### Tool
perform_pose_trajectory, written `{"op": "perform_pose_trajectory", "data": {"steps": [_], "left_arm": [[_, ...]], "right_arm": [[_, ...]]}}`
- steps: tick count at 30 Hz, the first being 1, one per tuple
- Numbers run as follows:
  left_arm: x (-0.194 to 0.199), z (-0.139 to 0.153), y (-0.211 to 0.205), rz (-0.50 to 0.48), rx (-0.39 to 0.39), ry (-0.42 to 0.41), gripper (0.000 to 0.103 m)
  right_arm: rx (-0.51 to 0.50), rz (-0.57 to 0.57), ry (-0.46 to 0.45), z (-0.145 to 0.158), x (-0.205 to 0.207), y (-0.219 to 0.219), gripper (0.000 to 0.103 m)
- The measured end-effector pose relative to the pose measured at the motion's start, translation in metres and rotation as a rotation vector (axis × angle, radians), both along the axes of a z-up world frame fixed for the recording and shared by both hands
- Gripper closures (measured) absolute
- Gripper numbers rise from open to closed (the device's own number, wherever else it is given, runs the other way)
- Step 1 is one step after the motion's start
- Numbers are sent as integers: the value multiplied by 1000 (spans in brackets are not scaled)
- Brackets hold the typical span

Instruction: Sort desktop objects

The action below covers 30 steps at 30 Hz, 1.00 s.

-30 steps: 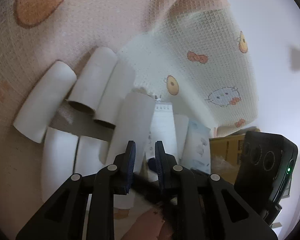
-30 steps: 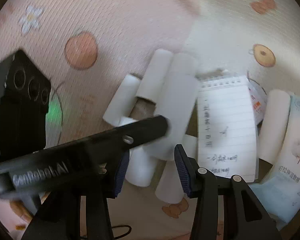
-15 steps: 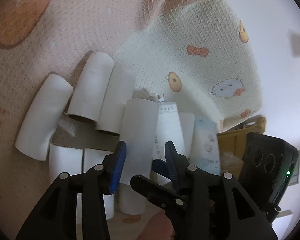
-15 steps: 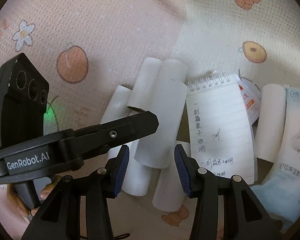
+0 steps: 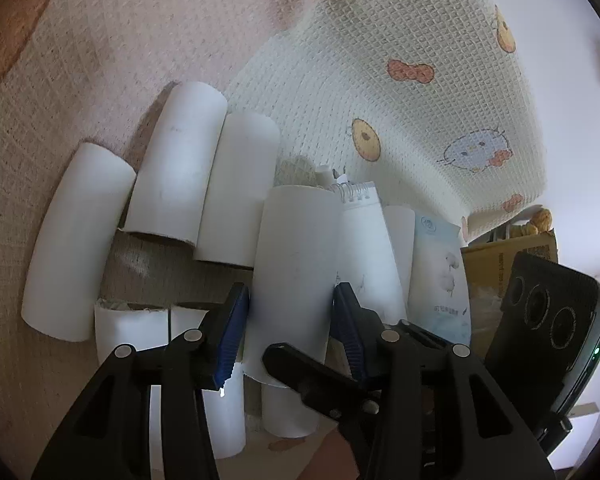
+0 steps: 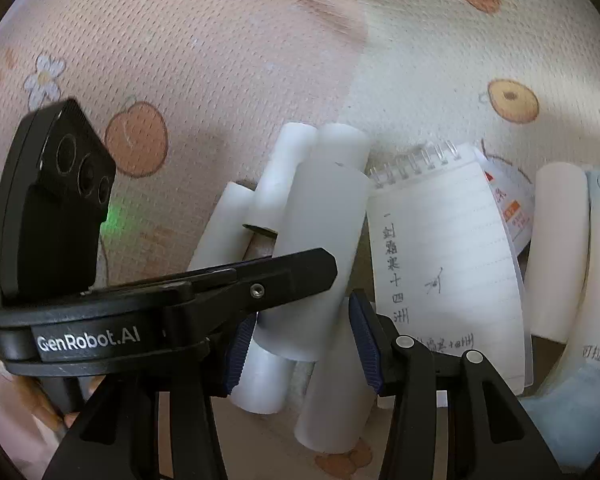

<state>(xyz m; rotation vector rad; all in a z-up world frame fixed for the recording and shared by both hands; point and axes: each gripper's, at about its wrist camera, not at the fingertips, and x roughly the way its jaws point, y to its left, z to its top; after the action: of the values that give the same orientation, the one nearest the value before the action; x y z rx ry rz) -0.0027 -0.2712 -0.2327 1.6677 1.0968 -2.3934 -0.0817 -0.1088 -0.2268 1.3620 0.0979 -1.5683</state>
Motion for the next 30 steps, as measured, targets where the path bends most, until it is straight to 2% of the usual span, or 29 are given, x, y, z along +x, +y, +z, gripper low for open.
{"op": "perform_pose_trajectory", "data": {"steps": [7, 12, 22, 25, 30], "left_arm": [[7, 13, 11, -5, -31, 36, 55], [18, 46, 24, 6, -122, 100, 55], [40, 121, 46, 45, -263, 261, 55], [40, 140, 53, 32, -295, 283, 55], [37, 169, 73, 12, -342, 328, 55]], "right_arm": [[-1, -5, 15, 3, 3, -3, 58], [-43, 4, 66, 21, 12, -3, 58], [-218, 30, 223, 92, 29, 6, 58], [-251, 19, 235, 105, 27, 12, 58], [-304, -3, 270, 136, 25, 45, 58]]}}
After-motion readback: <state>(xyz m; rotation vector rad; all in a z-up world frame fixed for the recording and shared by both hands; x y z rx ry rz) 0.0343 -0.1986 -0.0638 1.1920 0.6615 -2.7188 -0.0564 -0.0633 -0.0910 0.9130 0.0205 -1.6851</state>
